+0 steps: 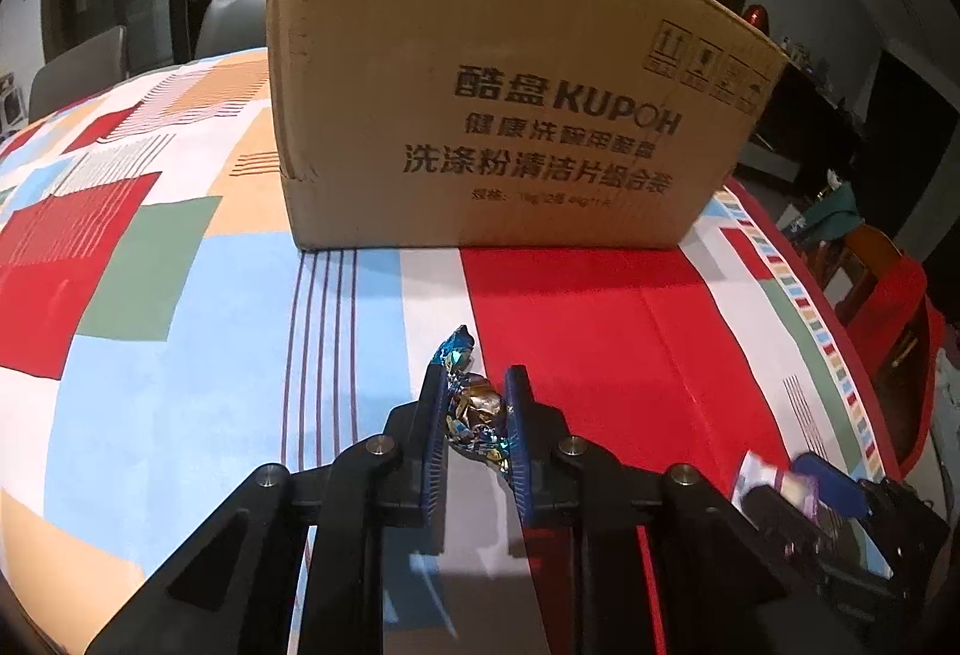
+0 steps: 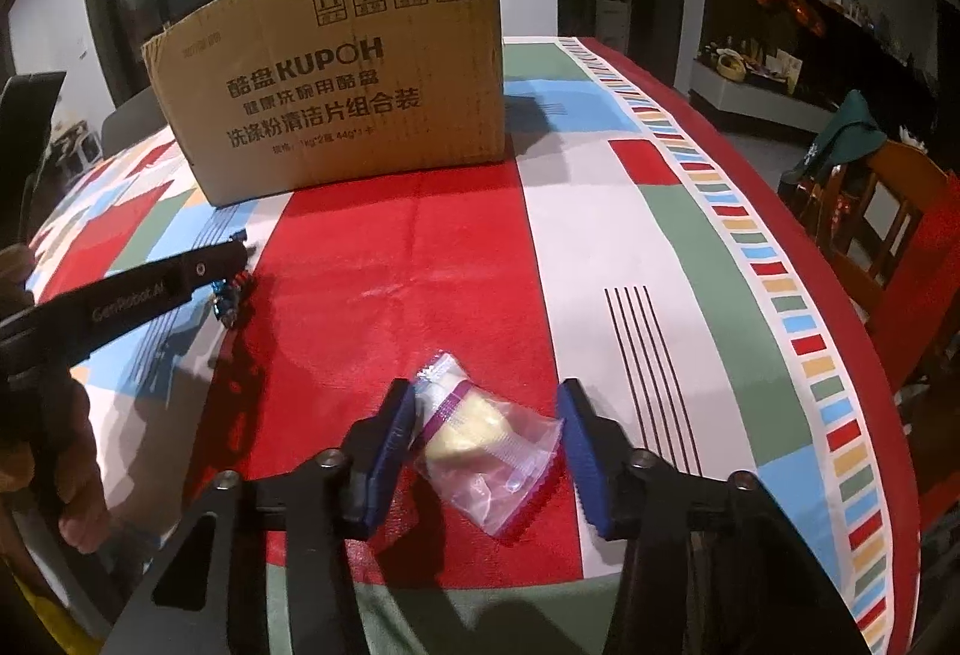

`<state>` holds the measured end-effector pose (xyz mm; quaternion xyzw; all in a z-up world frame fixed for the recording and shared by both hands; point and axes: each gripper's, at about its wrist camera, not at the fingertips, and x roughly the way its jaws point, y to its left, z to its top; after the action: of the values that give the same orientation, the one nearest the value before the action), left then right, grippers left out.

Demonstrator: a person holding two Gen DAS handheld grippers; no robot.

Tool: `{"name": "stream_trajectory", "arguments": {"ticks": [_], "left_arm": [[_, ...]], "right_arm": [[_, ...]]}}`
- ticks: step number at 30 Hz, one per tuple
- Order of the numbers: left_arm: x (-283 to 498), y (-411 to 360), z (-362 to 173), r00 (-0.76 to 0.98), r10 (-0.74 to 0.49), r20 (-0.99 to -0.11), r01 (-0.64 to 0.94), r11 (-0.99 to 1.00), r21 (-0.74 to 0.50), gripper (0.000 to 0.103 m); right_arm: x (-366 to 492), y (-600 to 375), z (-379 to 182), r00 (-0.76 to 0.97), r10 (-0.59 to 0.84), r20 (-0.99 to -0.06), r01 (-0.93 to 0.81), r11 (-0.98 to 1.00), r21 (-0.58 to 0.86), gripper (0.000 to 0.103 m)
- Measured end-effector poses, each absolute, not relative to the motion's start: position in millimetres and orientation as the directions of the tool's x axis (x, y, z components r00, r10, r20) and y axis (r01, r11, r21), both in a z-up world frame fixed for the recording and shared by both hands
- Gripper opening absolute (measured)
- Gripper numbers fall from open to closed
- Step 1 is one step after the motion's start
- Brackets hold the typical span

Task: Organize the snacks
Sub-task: 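Grasp the blue-gold wrapped candy with the left tool while the right tool grasps the clear cake bag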

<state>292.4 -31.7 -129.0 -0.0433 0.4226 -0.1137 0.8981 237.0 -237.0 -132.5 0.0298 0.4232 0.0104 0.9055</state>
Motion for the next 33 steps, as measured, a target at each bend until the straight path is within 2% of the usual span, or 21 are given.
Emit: {"name": "stream_trajectory", "arguments": {"ticks": [6,11,21,33], "left_arm": [[269.7,-32.5,-127.9,0.587,-0.272,-0.762,0.209,0.961,-0.182,0.020],[248.5,-37.3,-126.3,0.569,-0.295,-0.768,0.245,0.952,-0.184,0.020],[228.1,-46.9,-108.8,0.572,-0.334,-0.749,0.284,0.938,-0.201,0.020],[206.1,-43.9,-63.1,0.644,-0.335,-0.688,0.312,0.936,-0.163,0.020]], "right_arm": [[232.4,-238.2,-132.3,0.642,0.078,-0.762,-0.017,0.996,0.087,0.040],[226.9,-238.3,-130.3,0.643,0.116,-0.757,-0.032,0.992,0.124,0.031],[215.0,-234.7,-113.5,0.670,0.130,-0.731,-0.047,0.990,0.133,0.030],[202.9,-231.4,-68.5,0.744,0.146,-0.652,-0.076,0.988,0.134,0.030]]}}
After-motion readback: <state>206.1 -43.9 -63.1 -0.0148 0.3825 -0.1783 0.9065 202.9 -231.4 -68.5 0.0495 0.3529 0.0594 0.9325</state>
